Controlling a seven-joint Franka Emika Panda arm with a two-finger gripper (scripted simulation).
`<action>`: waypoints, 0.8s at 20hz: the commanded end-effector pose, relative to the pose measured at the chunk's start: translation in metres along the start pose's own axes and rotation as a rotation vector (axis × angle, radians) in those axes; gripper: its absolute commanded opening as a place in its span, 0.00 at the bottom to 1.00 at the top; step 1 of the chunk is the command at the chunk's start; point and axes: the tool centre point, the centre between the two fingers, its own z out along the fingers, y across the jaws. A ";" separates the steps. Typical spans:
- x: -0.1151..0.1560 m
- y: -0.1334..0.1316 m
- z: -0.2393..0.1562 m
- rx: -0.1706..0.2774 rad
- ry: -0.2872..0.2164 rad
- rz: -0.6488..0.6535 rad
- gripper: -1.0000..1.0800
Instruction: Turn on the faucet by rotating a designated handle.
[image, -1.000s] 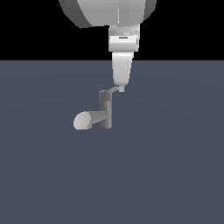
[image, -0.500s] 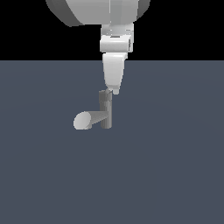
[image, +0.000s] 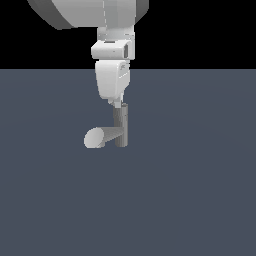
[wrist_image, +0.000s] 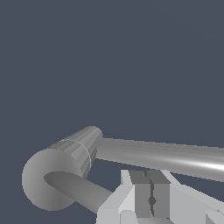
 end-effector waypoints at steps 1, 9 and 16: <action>-0.038 0.017 0.014 -0.033 -0.001 -0.048 0.00; -0.033 -0.009 0.005 -0.010 -0.003 -0.011 0.00; -0.062 -0.019 0.010 -0.021 -0.002 -0.029 0.00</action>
